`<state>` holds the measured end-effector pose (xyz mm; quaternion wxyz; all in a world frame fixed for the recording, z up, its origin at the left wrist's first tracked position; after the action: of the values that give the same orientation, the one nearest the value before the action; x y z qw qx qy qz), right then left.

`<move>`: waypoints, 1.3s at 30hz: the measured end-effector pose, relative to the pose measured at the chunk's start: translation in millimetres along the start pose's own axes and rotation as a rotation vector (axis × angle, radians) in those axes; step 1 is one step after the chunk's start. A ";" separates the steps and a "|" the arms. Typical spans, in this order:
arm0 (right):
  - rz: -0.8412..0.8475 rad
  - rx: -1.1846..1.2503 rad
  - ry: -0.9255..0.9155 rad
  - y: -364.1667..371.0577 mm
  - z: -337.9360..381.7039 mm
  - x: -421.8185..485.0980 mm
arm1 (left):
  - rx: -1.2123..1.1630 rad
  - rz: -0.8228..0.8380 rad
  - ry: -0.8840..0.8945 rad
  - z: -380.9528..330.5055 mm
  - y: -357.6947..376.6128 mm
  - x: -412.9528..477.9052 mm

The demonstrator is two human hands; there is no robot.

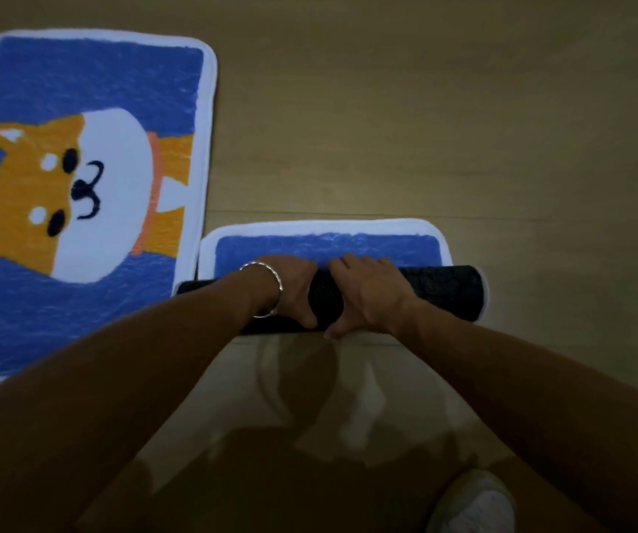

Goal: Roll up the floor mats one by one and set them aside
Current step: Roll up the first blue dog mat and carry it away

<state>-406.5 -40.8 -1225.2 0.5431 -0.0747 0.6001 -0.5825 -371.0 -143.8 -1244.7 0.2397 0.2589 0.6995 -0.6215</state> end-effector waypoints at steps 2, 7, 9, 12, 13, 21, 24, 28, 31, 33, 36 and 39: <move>0.051 -0.011 0.004 1.8 4.7 5.8 | -0.086 0.045 0.005 2.8 4.7 -4.3; 0.190 0.212 0.076 -3.4 -2.3 15.1 | 0.205 -0.216 0.065 -5.0 2.2 -19.2; 0.250 0.334 0.108 5.5 -8.2 10.5 | 0.245 -0.190 0.083 -9.4 2.2 -19.2; 0.358 0.427 0.116 18.4 -12.8 3.1 | 0.142 0.009 0.119 -14.8 9.1 -15.6; 0.372 0.438 0.112 18.7 -12.9 2.0 | 0.085 0.069 0.117 -14.3 10.0 -15.5; 0.366 0.279 0.042 13.7 -4.0 -1.5 | -0.029 0.074 0.103 -8.2 15.3 -21.9; 0.362 0.337 0.052 9.5 -6.7 1.3 | 0.131 -0.127 0.183 -13.7 0.9 -27.7; 0.330 0.406 0.095 10.9 -13.3 -0.6 | 0.178 -0.141 0.173 -20.5 9.9 -31.0; 0.243 0.395 0.096 7.6 -17.1 -1.9 | 0.057 -0.081 0.150 -14.8 11.1 -22.2; 0.193 0.319 0.115 2.9 -21.9 -0.1 | 0.056 -0.071 0.173 -9.0 11.0 -17.3; 0.226 0.317 0.162 4.7 -27.2 1.5 | 0.077 0.020 0.107 -1.2 18.6 -16.9; 0.231 0.267 0.149 6.4 -25.0 3.3 | 0.022 0.083 0.061 -1.9 20.3 -17.4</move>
<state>-422.8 -25.7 -1238.8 0.5656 0.1106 0.5604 -0.5949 -344.6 -141.2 -1248.1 0.2409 0.3092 0.6883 -0.6104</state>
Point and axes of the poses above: each hand's wrist, its own x-axis towards the middle knuckle, its own y-axis out of the palm, z = x × y, the point moved 5 cm from there along x, towards the middle knuckle, and after that the axes turned 9 degrees about x, right-handed, at the moved point
